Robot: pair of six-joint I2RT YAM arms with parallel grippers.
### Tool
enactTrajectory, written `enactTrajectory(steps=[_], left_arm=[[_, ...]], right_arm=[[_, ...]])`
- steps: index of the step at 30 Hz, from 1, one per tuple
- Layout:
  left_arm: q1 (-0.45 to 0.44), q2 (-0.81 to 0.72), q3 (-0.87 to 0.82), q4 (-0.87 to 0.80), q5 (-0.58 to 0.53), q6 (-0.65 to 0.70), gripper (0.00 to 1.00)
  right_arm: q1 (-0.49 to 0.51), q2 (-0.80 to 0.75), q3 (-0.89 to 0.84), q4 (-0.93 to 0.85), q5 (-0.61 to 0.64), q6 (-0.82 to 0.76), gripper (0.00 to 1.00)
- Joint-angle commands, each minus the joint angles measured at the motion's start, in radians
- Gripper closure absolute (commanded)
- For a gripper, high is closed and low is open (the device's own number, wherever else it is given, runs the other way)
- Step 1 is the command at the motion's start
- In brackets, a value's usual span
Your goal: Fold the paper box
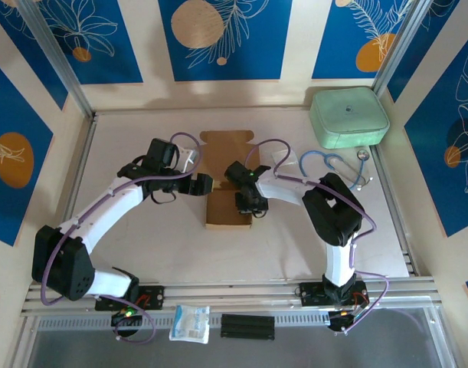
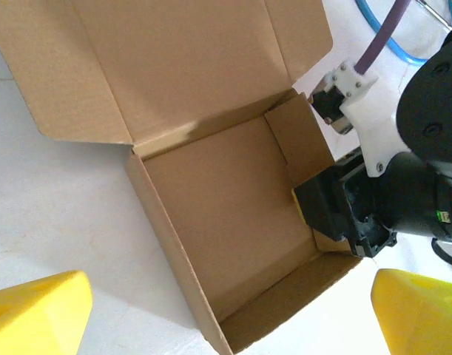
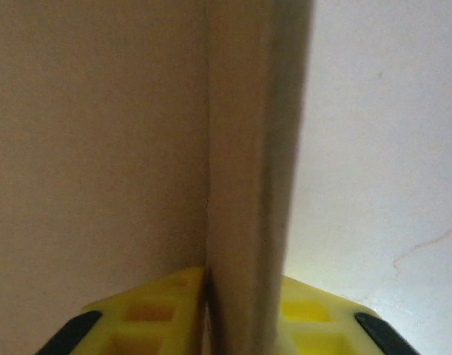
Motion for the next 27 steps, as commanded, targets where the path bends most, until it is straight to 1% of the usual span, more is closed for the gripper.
enactTrajectory(steps=[1,4,8,11,14,17,19,22,24,25,26,27], left_arm=[[-0.006,-0.005,0.009,0.022,-0.015,-0.011,0.03],[-0.006,-0.001,0.013,0.030,-0.007,-0.021,0.03],[-0.006,-0.012,0.003,0.032,0.004,-0.028,0.03],[-0.006,-0.022,-0.008,0.029,-0.008,-0.028,0.03],[-0.006,-0.025,-0.014,0.026,-0.014,-0.026,0.03],[-0.006,-0.019,-0.021,0.033,-0.045,-0.035,0.03],[0.001,0.007,0.006,0.022,-0.121,-0.049,0.03],[0.020,0.110,0.136,-0.046,-0.251,-0.011,0.03],[0.039,0.181,0.207,-0.045,-0.282,0.029,0.03],[0.053,0.222,0.245,-0.046,-0.269,0.045,0.04],[0.070,0.261,0.281,-0.051,-0.244,0.057,0.06],[0.088,0.305,0.323,-0.069,-0.215,0.063,0.08]], right_arm=[[-0.024,-0.067,0.007,0.008,-0.053,-0.015,0.73],[-0.050,-0.098,0.013,0.010,-0.059,-0.022,0.70],[-0.061,-0.085,0.028,0.008,-0.038,-0.031,0.64],[-0.067,-0.060,0.030,0.030,-0.038,-0.032,0.63],[-0.061,-0.017,0.042,0.044,-0.034,-0.047,0.68],[-0.039,0.037,0.065,0.039,0.032,-0.080,0.82],[-0.018,0.061,0.084,0.028,0.074,-0.100,0.88],[0.011,0.072,0.086,0.024,0.107,-0.116,0.90],[0.013,0.064,0.075,0.024,0.105,-0.111,0.90],[0.010,0.053,0.063,0.033,0.100,-0.109,0.87],[0.006,0.038,0.055,0.045,0.087,-0.119,0.81],[0.001,0.016,0.052,0.056,0.069,-0.137,0.72]])
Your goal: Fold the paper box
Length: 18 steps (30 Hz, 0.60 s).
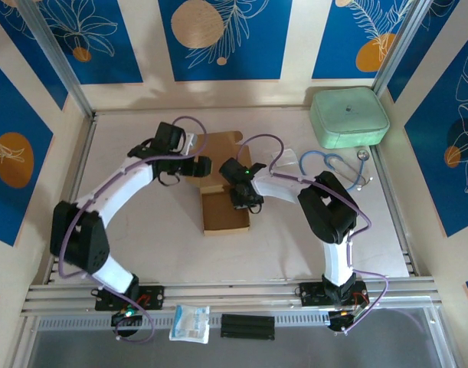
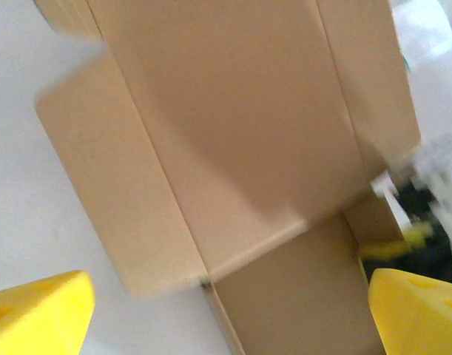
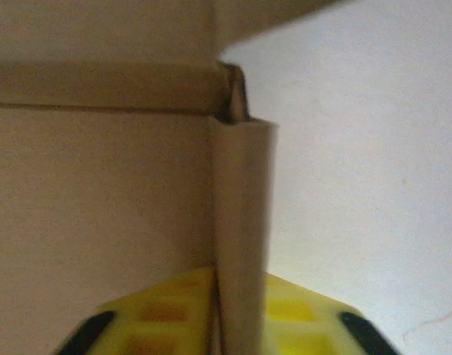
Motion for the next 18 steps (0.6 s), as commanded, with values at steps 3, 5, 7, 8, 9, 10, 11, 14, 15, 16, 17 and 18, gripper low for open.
enactTrajectory(steps=[3,5,7,8,9,10,11,14,15,16,17,18], left_arm=[[0.085,0.188,0.248,-0.121,0.067,0.083,0.11],[0.097,0.248,0.362,-0.200,0.112,0.128,0.11],[0.111,0.312,0.492,-0.316,0.140,0.177,0.12],[0.116,0.344,0.543,-0.369,0.148,0.198,0.12],[0.125,0.380,0.615,-0.434,0.156,0.220,0.12],[0.132,0.414,0.675,-0.494,0.162,0.238,0.13],[0.138,0.438,0.719,-0.535,0.171,0.249,0.13],[0.157,0.505,0.835,-0.637,0.214,0.269,0.14],[0.162,0.531,0.870,-0.668,0.240,0.273,0.14],[0.167,0.558,0.907,-0.698,0.258,0.276,0.14],[0.172,0.589,0.943,-0.731,0.263,0.282,0.14],[0.176,0.620,0.974,-0.760,0.255,0.282,0.14]], right_arm=[[-0.037,-0.104,-0.003,-0.013,-0.031,-0.049,0.55],[-0.074,-0.166,0.004,-0.028,-0.089,-0.071,0.49],[-0.132,-0.230,0.011,-0.029,-0.178,-0.110,0.38],[-0.166,-0.248,0.022,-0.032,-0.235,-0.129,0.32],[-0.213,-0.258,0.043,-0.039,-0.338,-0.153,0.26],[-0.262,-0.253,0.075,-0.053,-0.424,-0.183,0.18],[-0.302,-0.237,0.111,-0.078,-0.486,-0.202,0.10],[-0.396,-0.130,0.308,-0.233,-0.604,-0.249,0.00],[-0.412,-0.090,0.374,-0.278,-0.619,-0.259,0.01],[-0.421,-0.055,0.426,-0.310,-0.626,-0.277,0.01],[-0.426,-0.012,0.486,-0.342,-0.619,-0.292,0.01],[-0.430,0.030,0.543,-0.372,-0.601,-0.299,0.01]])
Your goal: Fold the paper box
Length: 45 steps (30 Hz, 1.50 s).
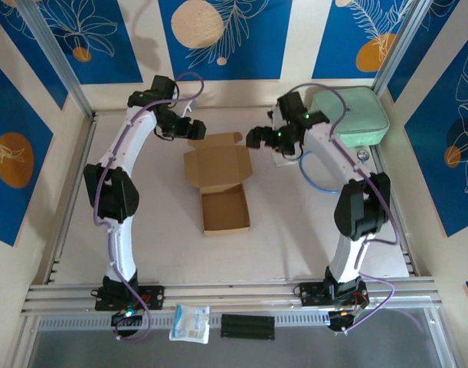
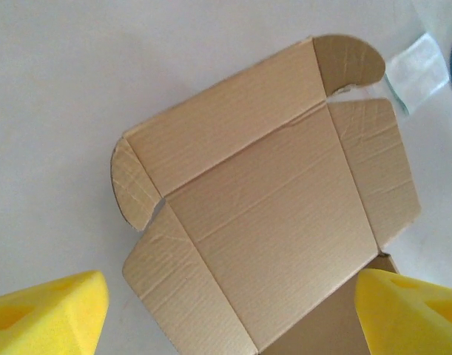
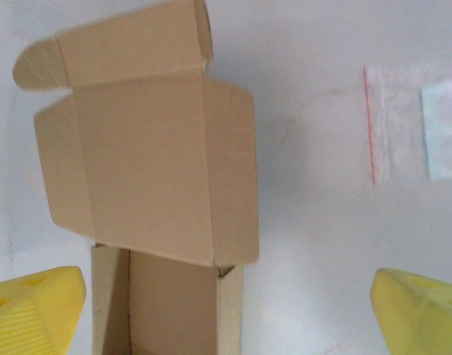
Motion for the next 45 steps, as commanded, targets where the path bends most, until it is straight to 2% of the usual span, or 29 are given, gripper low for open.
enactTrajectory(steps=[1,7,12,16,18,25,30,32,33,38,41,43,45], left_arm=[[0.025,0.099,0.091,-0.206,0.050,0.046,0.13],[0.038,0.184,0.128,-0.230,0.105,0.071,0.11],[0.045,0.231,0.136,-0.251,0.143,0.090,0.10],[0.043,0.261,0.135,-0.255,0.101,0.090,0.16],[0.043,0.270,0.134,-0.250,0.111,0.086,0.21],[0.044,0.254,0.128,-0.229,0.161,0.084,0.51],[0.043,0.235,0.116,-0.204,0.189,0.085,0.86],[0.043,0.224,0.104,-0.180,0.190,0.084,0.98],[0.043,0.215,0.095,-0.162,0.192,0.084,1.00],[0.041,0.143,0.025,-0.023,0.160,0.112,1.00],[0.041,0.050,-0.103,0.168,0.147,0.111,1.00],[0.041,-0.025,-0.226,0.328,0.147,0.111,1.00],[0.042,-0.091,-0.347,0.474,0.181,0.139,1.00]], right_arm=[[0.005,0.137,0.147,-0.201,-0.100,-0.079,0.01],[-0.002,0.380,0.439,-0.300,-0.105,-0.136,0.02],[-0.006,0.526,0.601,-0.366,-0.173,-0.152,0.15],[-0.001,0.555,0.602,-0.346,-0.215,-0.152,0.28],[0.000,0.555,0.585,-0.332,-0.212,-0.151,0.38],[0.009,0.521,0.517,-0.297,-0.212,-0.153,0.67],[0.027,0.469,0.461,-0.245,-0.194,-0.138,0.76],[0.035,0.452,0.462,-0.244,-0.175,-0.135,0.77],[0.041,0.440,0.462,-0.241,-0.161,-0.133,0.78],[0.065,0.370,0.432,-0.203,-0.111,-0.085,0.78],[0.087,0.300,0.364,-0.167,-0.101,-0.056,0.73],[0.096,0.245,0.298,-0.127,-0.080,-0.048,0.61],[0.095,0.209,0.271,-0.129,-0.053,-0.049,0.41]])
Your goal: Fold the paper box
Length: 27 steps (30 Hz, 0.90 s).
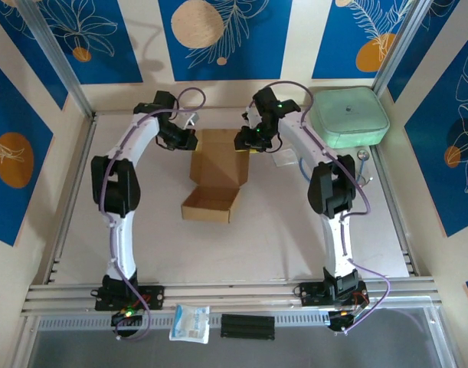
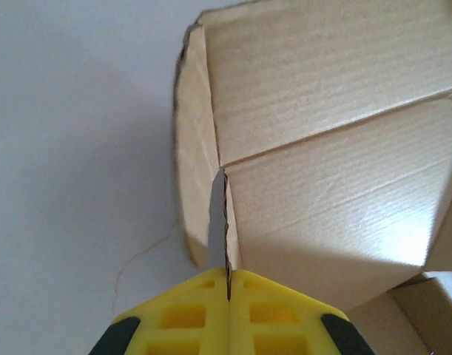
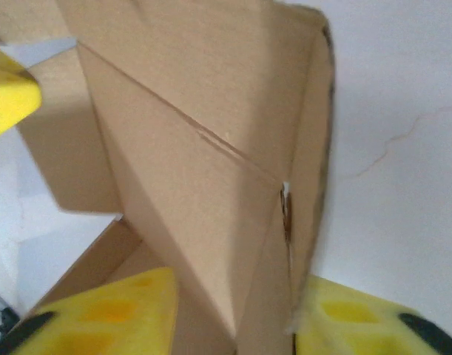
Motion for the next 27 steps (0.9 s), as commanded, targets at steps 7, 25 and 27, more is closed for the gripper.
enactTrajectory(steps=[7,25,27], left_arm=[[0.006,-0.212,-0.349,0.535,0.113,0.066,1.00],[-0.014,-0.335,-0.509,0.648,0.107,0.125,1.00],[-0.017,-0.340,-0.511,0.650,0.104,0.133,1.00]], right_arm=[[-0.020,-0.120,-0.051,-0.071,0.202,-0.044,0.13],[-0.016,-0.115,-0.114,-0.078,0.212,-0.191,0.34],[-0.018,-0.104,-0.097,-0.086,0.199,-0.193,0.42]])
